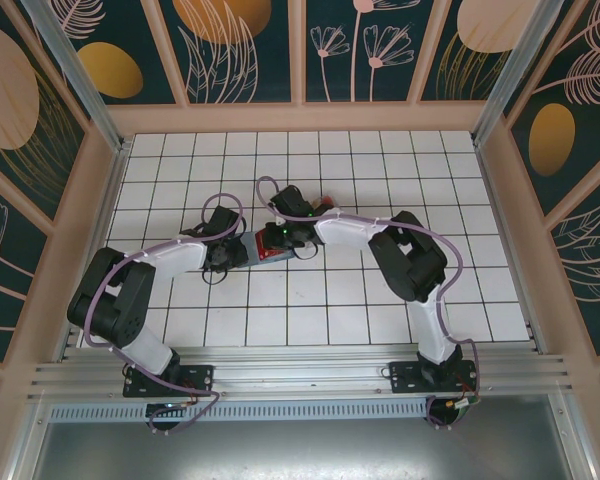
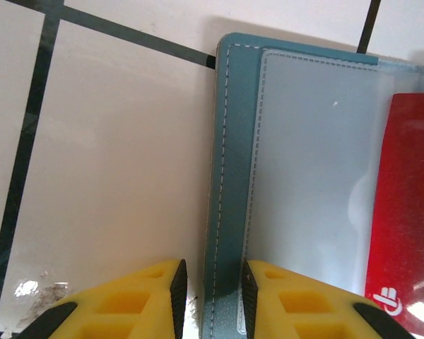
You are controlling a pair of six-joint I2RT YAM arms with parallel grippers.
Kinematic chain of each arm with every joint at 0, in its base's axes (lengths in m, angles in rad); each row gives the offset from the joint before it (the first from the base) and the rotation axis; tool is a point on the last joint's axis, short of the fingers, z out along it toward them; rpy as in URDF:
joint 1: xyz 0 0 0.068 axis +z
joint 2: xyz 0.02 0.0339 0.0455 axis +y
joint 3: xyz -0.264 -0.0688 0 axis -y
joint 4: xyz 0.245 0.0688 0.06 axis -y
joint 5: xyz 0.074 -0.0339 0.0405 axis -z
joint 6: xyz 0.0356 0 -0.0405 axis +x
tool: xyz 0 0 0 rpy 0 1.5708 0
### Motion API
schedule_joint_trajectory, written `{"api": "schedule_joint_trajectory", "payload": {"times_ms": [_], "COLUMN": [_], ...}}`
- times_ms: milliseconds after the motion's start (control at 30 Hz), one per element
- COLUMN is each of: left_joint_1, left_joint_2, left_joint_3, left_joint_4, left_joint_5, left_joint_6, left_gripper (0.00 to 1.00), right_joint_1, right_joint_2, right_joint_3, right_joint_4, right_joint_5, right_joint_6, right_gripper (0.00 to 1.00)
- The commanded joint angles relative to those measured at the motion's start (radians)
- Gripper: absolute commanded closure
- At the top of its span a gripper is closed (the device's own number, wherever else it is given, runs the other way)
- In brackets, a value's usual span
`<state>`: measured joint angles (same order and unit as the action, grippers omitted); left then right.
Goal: Put the credit cards into the card holder
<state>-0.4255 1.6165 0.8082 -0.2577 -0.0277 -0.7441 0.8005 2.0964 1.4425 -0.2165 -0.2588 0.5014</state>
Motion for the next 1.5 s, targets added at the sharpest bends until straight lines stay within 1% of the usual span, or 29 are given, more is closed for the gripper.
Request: {"api": "schedule_joint_trajectory", "payload": {"times_ms": [0,233,400,667,933,1000,1300,1367,1467], "left_joint_1": [0.005,0.005,0.005,0.006,0.005,0.005,0.005,0.005,0.005], "left_joint_2": [0.028,0.071,0.129,0.160,0.173,0.184,0.202,0.199,0.201], "left_joint_3": [-0.004,-0.007,-0.016,-0.067,-0.069,-0.064,-0.063,-0.066,-0.067], "left_joint_4": [0.007,0.025,0.031,0.070,0.067,0.069,0.069,0.068,0.071], "left_joint_5": [-0.014,-0.010,-0.023,-0.012,-0.026,-0.023,-0.021,-0.023,-0.020], "left_joint_6": [0.010,0.004,0.010,0.001,0.004,0.006,0.004,0.001,0.000], "left_gripper": [0.70,0.71,0.72,0.74,0.76,0.77,0.84,0.85,0.85], "right_joint_1": [0.013,0.019,0.016,-0.006,0.007,0.008,-0.008,-0.015,-0.024], "right_joint_2": [0.016,0.028,0.063,0.107,0.113,0.108,0.077,0.085,0.117], "right_joint_3": [0.028,0.020,0.069,0.097,0.097,0.092,0.048,0.054,0.099], "right_joint_4": [-0.050,-0.026,-0.034,-0.024,-0.087,-0.114,-0.119,-0.126,-0.155], "right_joint_5": [0.012,0.016,0.007,0.003,-0.038,-0.056,-0.151,-0.152,-0.121], "right_joint_6": [-0.020,-0.004,-0.003,0.016,-0.017,-0.030,-0.021,-0.021,-0.020], "right_gripper": [0.82,0.88,0.91,0.92,0.96,0.97,1.00,1.00,1.00]}}
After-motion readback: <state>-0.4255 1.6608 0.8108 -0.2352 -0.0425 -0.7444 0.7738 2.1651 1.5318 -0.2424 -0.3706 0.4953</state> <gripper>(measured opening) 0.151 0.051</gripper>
